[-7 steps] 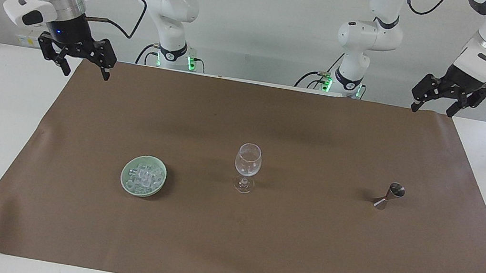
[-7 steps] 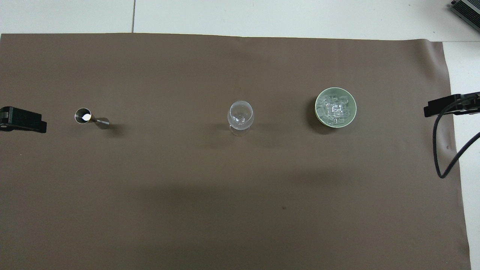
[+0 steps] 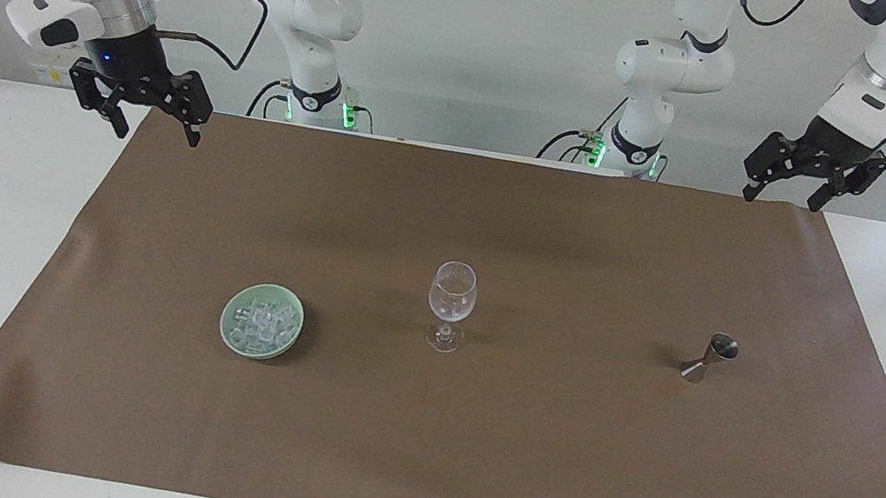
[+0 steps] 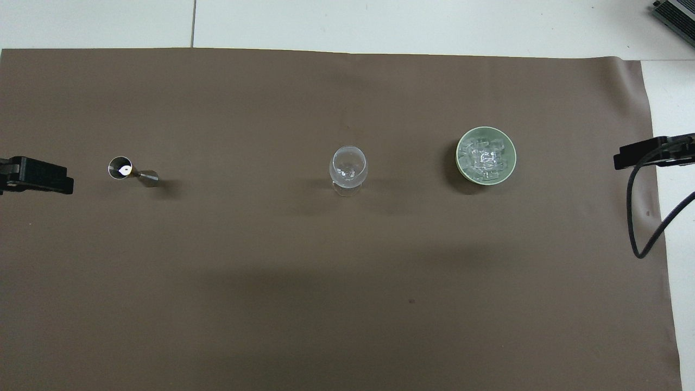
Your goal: Pour wine and add ice with both arms
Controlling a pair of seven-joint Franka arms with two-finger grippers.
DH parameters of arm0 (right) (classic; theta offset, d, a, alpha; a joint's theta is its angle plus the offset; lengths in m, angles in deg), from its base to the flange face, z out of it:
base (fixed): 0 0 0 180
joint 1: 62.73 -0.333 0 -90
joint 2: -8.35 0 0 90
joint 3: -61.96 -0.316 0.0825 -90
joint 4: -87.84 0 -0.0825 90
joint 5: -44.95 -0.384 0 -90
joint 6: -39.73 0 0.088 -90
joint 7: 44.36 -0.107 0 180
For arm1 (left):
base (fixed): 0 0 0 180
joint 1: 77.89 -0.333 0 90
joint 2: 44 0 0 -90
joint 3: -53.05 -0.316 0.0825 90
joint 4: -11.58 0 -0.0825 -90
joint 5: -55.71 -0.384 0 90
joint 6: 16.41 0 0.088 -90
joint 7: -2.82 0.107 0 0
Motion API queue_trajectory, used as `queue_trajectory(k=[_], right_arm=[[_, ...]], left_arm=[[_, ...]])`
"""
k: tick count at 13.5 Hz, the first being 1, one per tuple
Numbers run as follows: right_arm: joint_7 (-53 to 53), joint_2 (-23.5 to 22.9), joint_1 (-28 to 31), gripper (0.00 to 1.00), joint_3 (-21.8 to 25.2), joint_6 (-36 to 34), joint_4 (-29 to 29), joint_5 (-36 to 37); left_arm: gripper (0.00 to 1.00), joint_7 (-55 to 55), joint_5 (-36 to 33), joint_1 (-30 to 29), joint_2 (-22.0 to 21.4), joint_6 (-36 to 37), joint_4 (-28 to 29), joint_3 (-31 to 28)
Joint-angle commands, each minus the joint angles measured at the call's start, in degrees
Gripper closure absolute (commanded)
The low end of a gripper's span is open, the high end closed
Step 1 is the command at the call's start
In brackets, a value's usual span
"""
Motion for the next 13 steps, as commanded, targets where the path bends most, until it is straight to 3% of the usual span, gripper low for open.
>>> queue_trajectory(k=[1, 13], right_arm=[[1.2, 0.6, 0.4, 0.0, -0.2, -0.3, -0.7, -0.8], [1.2, 0.6, 0.4, 0.0, -0.2, -0.3, -0.7, -0.8]], left_arm=[[0.0, -0.1, 1.8, 1.0, -1.0, 0.2, 0.6, -0.6], [0.0, -2.4, 2.9, 1.9, -1.5, 1.4, 1.5, -0.3]])
